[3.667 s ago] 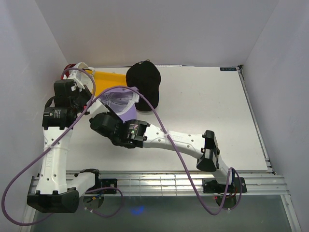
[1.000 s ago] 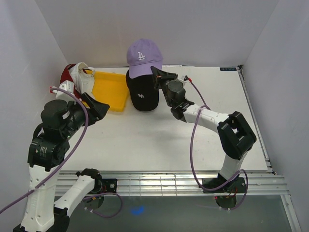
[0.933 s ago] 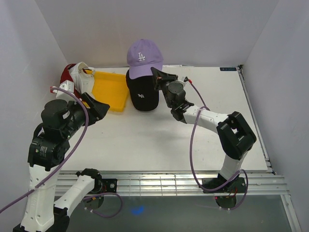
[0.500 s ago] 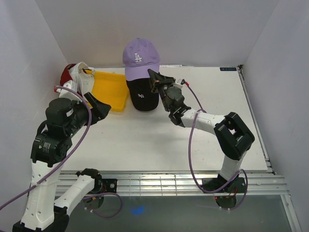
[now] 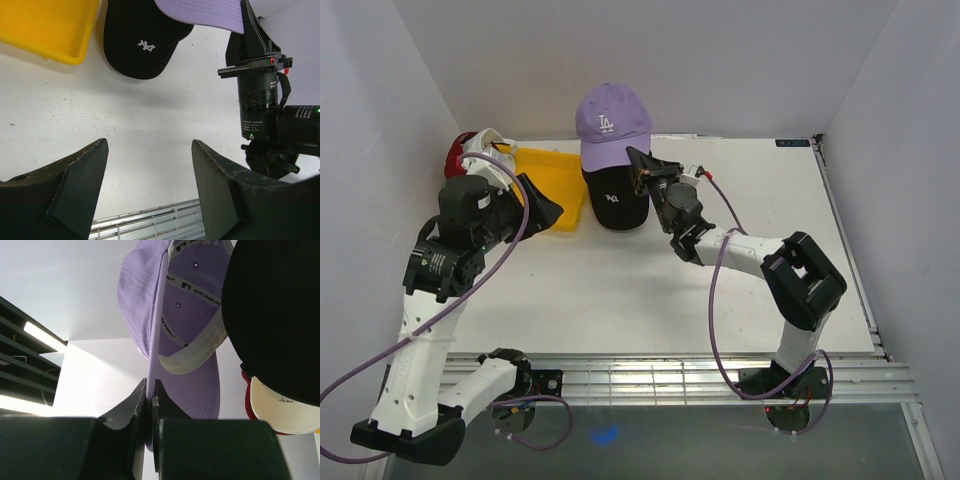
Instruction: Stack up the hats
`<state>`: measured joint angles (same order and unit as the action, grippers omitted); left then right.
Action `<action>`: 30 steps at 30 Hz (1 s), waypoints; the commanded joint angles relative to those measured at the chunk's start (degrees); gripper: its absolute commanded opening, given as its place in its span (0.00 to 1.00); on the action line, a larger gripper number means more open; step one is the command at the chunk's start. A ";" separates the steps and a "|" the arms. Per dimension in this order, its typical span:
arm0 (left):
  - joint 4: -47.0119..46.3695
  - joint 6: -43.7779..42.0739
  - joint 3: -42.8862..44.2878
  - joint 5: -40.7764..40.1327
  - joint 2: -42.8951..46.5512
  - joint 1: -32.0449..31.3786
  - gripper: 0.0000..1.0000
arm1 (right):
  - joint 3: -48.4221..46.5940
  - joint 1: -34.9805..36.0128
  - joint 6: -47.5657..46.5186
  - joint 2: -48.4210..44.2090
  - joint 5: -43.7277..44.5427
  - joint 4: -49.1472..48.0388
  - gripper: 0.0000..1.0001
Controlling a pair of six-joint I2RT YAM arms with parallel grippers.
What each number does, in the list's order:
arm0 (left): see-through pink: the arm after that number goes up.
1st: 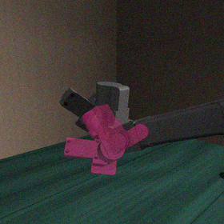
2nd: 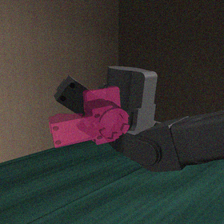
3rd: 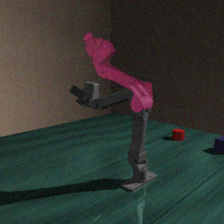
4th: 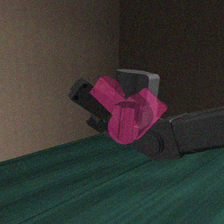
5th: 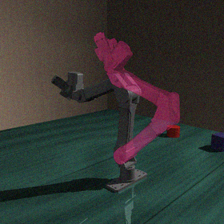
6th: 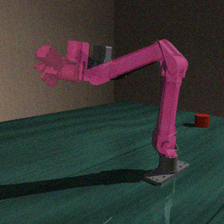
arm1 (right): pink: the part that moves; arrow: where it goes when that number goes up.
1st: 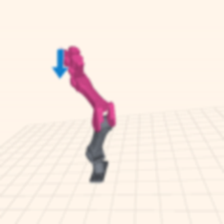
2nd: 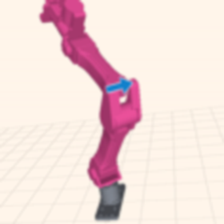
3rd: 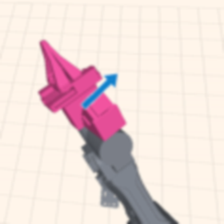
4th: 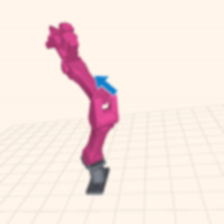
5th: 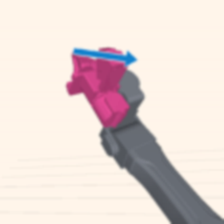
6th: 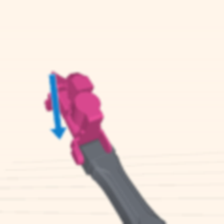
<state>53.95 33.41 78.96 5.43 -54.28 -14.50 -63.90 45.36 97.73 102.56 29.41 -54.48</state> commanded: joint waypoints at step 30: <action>-1.22 -2.91 -1.17 0.46 0.67 -0.35 0.78 | 11.25 4.65 2.37 7.82 7.51 -15.48 0.08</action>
<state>53.91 31.29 78.24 5.54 -53.87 -14.59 -53.69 49.36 98.45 109.30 34.54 -66.08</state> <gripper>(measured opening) 0.780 0.085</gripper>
